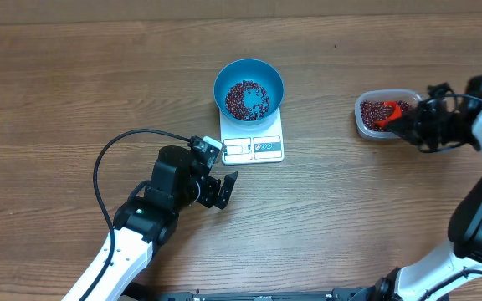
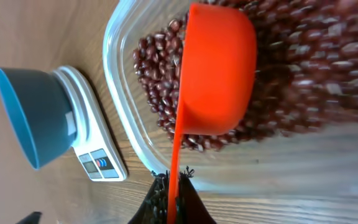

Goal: Scoop item into bowl and weigh 150g on scale
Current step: 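Scoop beans again with the right gripper and lift the scoop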

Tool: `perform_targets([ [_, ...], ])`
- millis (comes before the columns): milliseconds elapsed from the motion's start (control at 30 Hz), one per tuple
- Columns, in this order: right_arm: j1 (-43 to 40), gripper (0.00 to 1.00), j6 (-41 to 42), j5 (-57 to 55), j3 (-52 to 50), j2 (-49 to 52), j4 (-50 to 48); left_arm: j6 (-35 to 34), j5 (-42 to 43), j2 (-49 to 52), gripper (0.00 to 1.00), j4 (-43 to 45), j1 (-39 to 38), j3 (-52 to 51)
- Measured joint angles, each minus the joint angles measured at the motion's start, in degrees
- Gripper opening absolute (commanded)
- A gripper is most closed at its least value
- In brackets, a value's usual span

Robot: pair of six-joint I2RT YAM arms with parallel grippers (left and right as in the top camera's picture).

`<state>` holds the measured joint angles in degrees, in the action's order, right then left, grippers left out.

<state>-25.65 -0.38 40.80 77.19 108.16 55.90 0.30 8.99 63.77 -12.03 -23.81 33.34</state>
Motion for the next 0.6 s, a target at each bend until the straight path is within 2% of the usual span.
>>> perform_targets([
  [233,-5.2,0.04,-5.0,6.1,0.0,0.0,3.3,0.0,0.0,0.0,1.00,0.0,0.0,0.0],
  [600,-5.6,0.04,-13.5,15.5,0.0,0.0,7.7,0.0,0.0,0.0,1.00,0.0,0.0,0.0],
])
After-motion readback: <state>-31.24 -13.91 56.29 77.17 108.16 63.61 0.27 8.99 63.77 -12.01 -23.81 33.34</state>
